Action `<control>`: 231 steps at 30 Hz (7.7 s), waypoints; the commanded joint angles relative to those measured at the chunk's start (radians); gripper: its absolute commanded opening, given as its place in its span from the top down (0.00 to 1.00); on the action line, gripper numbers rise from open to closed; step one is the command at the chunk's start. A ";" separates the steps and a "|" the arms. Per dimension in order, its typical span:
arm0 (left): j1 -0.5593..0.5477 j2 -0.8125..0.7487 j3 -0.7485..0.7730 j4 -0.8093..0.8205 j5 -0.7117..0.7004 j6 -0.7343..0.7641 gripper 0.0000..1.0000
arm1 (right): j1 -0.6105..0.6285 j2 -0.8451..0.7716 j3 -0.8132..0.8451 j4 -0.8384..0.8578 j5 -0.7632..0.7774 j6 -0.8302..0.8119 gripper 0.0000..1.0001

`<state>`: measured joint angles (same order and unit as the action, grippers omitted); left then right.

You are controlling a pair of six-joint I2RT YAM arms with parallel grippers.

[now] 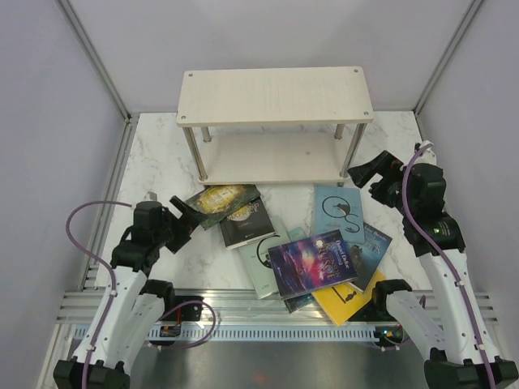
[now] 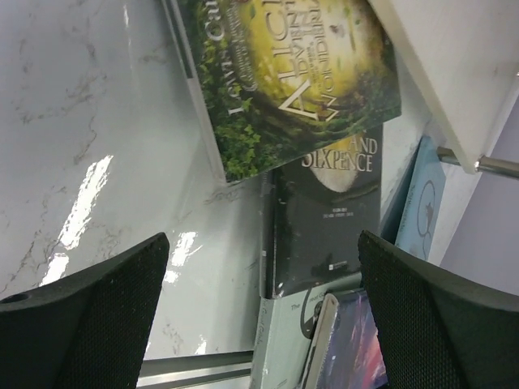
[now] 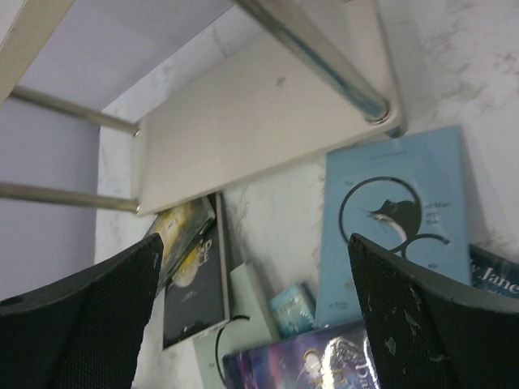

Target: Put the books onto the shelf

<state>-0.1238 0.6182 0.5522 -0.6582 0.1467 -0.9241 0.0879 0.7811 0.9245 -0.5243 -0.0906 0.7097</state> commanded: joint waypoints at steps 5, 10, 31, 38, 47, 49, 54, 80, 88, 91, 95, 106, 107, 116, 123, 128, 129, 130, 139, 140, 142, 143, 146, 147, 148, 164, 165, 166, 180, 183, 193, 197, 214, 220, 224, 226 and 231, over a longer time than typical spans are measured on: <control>0.012 0.060 -0.184 0.288 0.067 -0.130 0.00 | 0.003 -0.132 0.017 -0.135 -0.293 0.005 0.02; 0.012 0.129 -0.251 0.448 0.036 -0.151 0.00 | 0.001 -0.203 -0.050 -0.183 -0.324 -0.007 0.02; 0.018 0.603 -0.396 1.111 0.020 -0.328 0.60 | 0.001 -0.316 -0.118 -0.318 -0.330 -0.032 0.02; 0.018 0.483 -0.393 0.967 0.010 -0.292 0.98 | 0.001 -0.327 -0.125 -0.324 -0.317 -0.027 0.02; 0.018 0.013 -0.249 0.293 0.001 -0.199 0.98 | 0.003 -0.338 -0.134 -0.324 -0.308 -0.036 0.02; 0.018 -0.088 -0.174 0.195 -0.001 -0.187 0.98 | 0.003 -0.342 -0.142 -0.324 -0.308 -0.035 0.02; 0.019 -0.172 0.055 -0.010 -0.001 -0.193 0.98 | 0.003 -0.350 -0.156 -0.324 -0.308 -0.038 0.02; 0.018 0.273 0.822 0.558 0.021 -0.531 0.98 | 0.012 -0.359 -0.176 -0.327 -0.319 -0.056 0.02; 0.018 0.357 0.962 0.577 -0.001 -0.599 0.98 | 0.029 -0.347 -0.142 -0.350 -0.294 -0.088 0.02; 0.018 0.359 0.936 0.604 -0.036 -0.644 0.98 | 0.033 -0.339 -0.147 -0.350 -0.294 -0.084 0.02; 0.013 0.371 0.937 0.582 -0.151 -0.636 0.98 | 0.042 -0.339 -0.157 -0.347 -0.294 -0.082 0.02; -0.250 0.543 0.960 0.580 -0.790 -0.567 0.98 | 0.050 -0.296 -0.150 -0.344 -0.279 -0.087 0.02; -0.273 0.573 0.960 0.580 -0.841 -0.574 0.98 | 0.050 -0.290 -0.148 -0.344 -0.276 -0.088 0.02; -0.379 0.698 1.000 0.569 -1.222 -0.569 0.98 | 0.052 -0.223 -0.093 -0.368 -0.264 -0.122 0.02; -0.442 0.753 1.025 0.555 -1.381 -0.463 0.85 | 0.076 -0.183 -0.070 -0.391 -0.256 -0.144 0.02; -0.470 0.811 1.019 0.549 -1.336 -0.452 0.01 | 0.081 -0.178 -0.078 -0.391 -0.251 -0.142 0.02; -0.477 0.825 1.037 0.546 -1.340 -0.438 0.00 | 0.081 -0.178 -0.079 -0.391 -0.248 -0.142 0.02; -0.494 0.836 1.052 0.545 -1.349 -0.388 0.00 | 0.081 -0.180 -0.084 -0.390 -0.250 -0.139 0.02; -0.569 0.851 1.109 0.476 -1.208 -0.259 0.00 | 0.081 -0.204 -0.119 -0.387 -0.232 -0.136 0.02; -0.574 0.848 1.109 0.459 -1.210 -0.245 0.00 | 0.079 -0.206 -0.124 -0.387 -0.230 -0.133 0.02; -0.576 0.824 1.094 0.404 -1.208 -0.243 0.00 | 0.081 -0.212 -0.137 -0.379 -0.228 -0.127 0.02; -0.577 0.809 1.083 0.396 -1.205 -0.242 0.00 | 0.081 -0.213 -0.142 -0.373 -0.228 -0.125 0.02; -0.576 0.769 1.048 0.396 -1.106 -0.181 0.00 | 0.079 -0.224 -0.162 -0.364 -0.227 -0.118 0.02; -0.576 0.769 1.057 0.399 -1.066 -0.130 0.00 | 0.081 -0.227 -0.168 -0.356 -0.224 -0.116 0.02; -0.574 0.772 1.063 0.399 -0.991 -0.007 0.00 | 0.081 -0.227 -0.179 -0.350 -0.224 -0.115 0.02; -0.542 0.698 1.039 0.172 -0.756 0.271 0.00 | 0.081 -0.241 -0.236 -0.289 -0.236 -0.088 0.02; -0.542 0.687 1.042 0.167 -0.750 0.281 0.00 | 0.079 -0.249 -0.233 -0.290 -0.235 -0.092 0.02; -0.542 0.655 1.043 0.143 -0.736 0.290 0.00 | 0.081 -0.252 -0.228 -0.293 -0.235 -0.098 0.02; -0.517 0.264 0.318 0.058 -0.213 -0.071 0.00 | 0.141 -0.102 -0.185 -0.007 -0.452 -0.014 0.02; -0.458 0.156 0.122 0.174 -0.061 -0.139 0.00 | 0.159 -0.039 -0.200 0.067 -0.468 0.025 0.02; -0.200 0.168 -0.156 0.393 0.241 -0.082 0.00 | 0.176 0.155 -0.251 0.289 -0.462 0.180 0.02; -0.197 0.259 -0.192 0.531 0.274 -0.064 0.00 | 0.188 0.217 -0.259 0.297 -0.416 0.195 0.02; -0.197 0.394 -0.471 1.103 0.219 -0.347 0.15 | 0.202 0.402 -0.295 0.398 -0.411 0.119 0.02; -0.197 0.356 -0.485 1.140 0.159 -0.446 0.36 | 0.202 0.331 -0.434 0.514 -0.425 0.197 0.02; -0.197 0.396 -0.482 1.183 0.157 -0.489 0.58 | 0.204 0.284 -0.447 0.509 -0.431 0.200 0.02; -0.197 0.426 -0.479 1.224 0.169 -0.501 0.82 | 0.202 0.276 -0.444 0.503 -0.446 0.201 0.02; -0.197 0.422 -0.428 1.196 0.206 -0.504 0.98 | 0.208 0.309 -0.394 0.517 -0.511 0.212 0.02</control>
<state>-0.3199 1.0611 0.0868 0.5587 0.3374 -1.4212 0.2863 1.0737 0.4854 -0.0563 -0.5396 0.9077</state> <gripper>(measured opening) 0.116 0.982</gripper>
